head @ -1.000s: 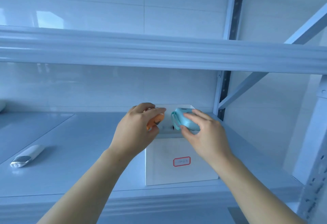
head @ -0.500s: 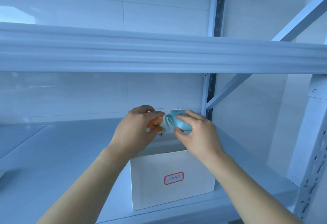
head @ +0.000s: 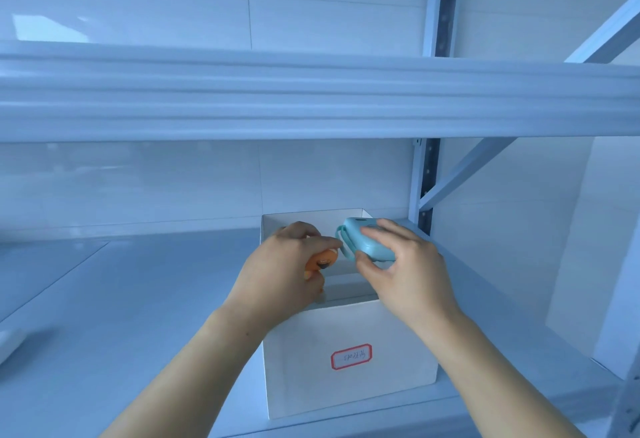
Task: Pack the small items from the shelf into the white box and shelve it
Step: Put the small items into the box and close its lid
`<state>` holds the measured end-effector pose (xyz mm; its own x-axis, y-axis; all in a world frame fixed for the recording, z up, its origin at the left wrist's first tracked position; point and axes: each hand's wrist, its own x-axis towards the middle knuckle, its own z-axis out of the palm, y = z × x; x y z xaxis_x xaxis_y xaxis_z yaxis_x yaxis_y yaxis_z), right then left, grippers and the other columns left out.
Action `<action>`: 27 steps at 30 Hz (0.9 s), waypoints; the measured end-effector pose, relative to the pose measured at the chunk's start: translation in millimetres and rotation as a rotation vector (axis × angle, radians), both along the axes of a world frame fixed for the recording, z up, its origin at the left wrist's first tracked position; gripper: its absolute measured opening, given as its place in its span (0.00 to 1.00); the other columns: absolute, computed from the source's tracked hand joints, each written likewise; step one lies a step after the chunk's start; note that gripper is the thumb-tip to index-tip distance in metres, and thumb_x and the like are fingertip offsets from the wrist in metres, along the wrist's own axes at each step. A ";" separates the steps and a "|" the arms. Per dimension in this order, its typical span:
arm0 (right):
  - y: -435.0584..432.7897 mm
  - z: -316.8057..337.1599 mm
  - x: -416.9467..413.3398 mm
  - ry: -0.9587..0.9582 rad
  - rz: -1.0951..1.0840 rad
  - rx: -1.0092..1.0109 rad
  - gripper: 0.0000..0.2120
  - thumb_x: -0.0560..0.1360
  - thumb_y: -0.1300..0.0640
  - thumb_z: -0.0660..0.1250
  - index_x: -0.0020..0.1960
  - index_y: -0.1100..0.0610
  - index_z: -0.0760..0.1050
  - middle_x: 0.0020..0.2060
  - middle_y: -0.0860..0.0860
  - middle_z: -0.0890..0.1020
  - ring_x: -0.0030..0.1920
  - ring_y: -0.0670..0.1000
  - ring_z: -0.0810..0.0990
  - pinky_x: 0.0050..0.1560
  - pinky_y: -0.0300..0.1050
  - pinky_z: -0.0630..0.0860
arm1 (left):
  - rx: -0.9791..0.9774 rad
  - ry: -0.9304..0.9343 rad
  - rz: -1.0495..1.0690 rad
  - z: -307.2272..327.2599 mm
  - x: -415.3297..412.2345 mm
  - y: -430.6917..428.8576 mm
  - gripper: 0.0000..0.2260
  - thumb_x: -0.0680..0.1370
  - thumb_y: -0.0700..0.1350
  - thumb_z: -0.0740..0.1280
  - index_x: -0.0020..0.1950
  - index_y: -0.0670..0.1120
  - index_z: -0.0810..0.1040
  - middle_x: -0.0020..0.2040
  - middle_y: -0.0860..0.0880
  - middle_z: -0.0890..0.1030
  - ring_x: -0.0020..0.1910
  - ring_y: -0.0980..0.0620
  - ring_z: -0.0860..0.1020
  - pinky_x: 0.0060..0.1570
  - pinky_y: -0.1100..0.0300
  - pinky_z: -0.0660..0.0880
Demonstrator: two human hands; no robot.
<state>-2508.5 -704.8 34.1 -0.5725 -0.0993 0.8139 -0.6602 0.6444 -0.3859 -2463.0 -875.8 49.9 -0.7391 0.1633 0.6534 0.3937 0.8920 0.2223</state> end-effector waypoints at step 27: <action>27.1 2.3 -4.9 -0.141 0.292 0.184 0.11 0.69 0.52 0.68 0.51 0.48 0.79 0.39 0.51 0.78 0.33 0.52 0.69 0.34 0.45 0.68 | 0.017 -0.100 0.172 5.0 23.7 24.2 0.15 0.63 0.34 0.65 0.46 0.47 0.79 0.42 0.44 0.80 0.43 0.51 0.74 0.43 0.56 0.73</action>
<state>-2513.3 -677.7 36.4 -0.6038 -0.4122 0.6823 -0.7749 0.5042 -0.3812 -2439.3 -851.6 54.9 -0.8167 0.0189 0.5768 0.2112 0.9399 0.2682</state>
